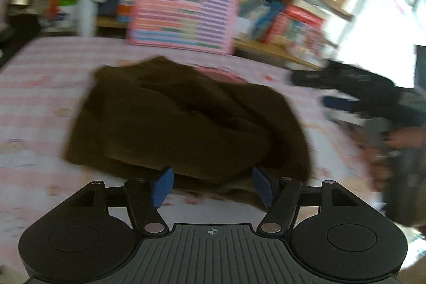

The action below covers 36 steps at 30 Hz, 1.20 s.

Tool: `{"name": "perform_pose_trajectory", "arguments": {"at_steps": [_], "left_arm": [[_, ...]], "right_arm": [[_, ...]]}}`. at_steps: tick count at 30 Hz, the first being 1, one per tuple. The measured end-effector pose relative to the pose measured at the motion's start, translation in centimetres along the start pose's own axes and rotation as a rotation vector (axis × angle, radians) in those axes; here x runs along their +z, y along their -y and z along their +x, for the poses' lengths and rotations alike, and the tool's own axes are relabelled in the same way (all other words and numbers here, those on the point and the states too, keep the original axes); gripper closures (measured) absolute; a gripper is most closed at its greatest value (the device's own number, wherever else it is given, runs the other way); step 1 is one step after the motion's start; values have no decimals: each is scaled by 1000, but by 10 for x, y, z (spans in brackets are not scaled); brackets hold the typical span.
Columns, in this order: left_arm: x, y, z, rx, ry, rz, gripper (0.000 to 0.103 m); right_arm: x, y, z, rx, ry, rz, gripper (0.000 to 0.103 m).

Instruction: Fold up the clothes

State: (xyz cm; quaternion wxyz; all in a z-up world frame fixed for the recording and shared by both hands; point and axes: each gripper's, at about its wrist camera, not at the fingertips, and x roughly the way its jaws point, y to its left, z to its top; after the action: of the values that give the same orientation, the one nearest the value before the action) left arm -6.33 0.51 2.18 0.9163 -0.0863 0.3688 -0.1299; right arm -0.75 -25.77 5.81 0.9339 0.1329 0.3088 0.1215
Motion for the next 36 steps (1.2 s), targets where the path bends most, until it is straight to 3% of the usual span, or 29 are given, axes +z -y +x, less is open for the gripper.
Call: {"name": "perform_pose_trajectory", "arguments": {"at_steps": [3, 5, 7, 9, 10, 12, 14, 15, 16, 18, 20, 22, 25, 29, 30, 34, 36], "left_arm": [[4, -19, 4, 103, 11, -35, 36], [10, -32, 10, 125, 23, -60, 36], [19, -42, 20, 141, 34, -51, 36], [31, -46, 37, 143, 35, -13, 36], [36, -47, 46, 130, 30, 6, 36], [45, -49, 63, 99, 17, 37, 37], [48, -50, 76, 37, -9, 37, 49], [47, -50, 81, -11, -25, 31, 80], [47, -50, 86, -58, -42, 25, 94], [46, -48, 88, -127, -30, 17, 99], [53, -50, 79, -170, 26, -18, 100], [73, -59, 59, -198, 126, -57, 100], [114, -81, 20, -200, 300, -95, 102], [159, -107, -30, -188, 512, -113, 102], [168, -112, -39, -190, 545, -108, 102], [191, -122, -49, -198, 561, -38, 102], [192, -127, -36, -200, 506, -18, 102]], "right_arm": [[-4, -3, 6, 40, -63, -22, 6], [-16, -7, 10, 47, -121, -39, 12], [-30, -13, 13, 20, -166, -74, 26], [-44, -16, 13, -32, -194, -100, 55], [-50, -14, 13, -78, -199, -98, 60], [-55, 0, 12, -135, -196, -51, 83], [-56, 19, 8, -199, -186, 21, 90], [-56, 26, 5, -225, -180, 45, 95], [-56, 34, 1, -250, -173, 69, 97], [-56, 39, -7, -295, -164, 90, 98], [-57, 38, -17, -287, -168, 140, 98], [-56, 26, -26, -229, -168, 152, 98], [-46, -9, -36, -45, -187, 180, 98], [-37, -56, -45, 440, -178, 360, 98], [-34, -63, -47, 508, -149, 378, 98], [-23, -91, -55, 760, -22, 441, 99], [-21, -85, -54, 704, 18, 504, 99]]}}
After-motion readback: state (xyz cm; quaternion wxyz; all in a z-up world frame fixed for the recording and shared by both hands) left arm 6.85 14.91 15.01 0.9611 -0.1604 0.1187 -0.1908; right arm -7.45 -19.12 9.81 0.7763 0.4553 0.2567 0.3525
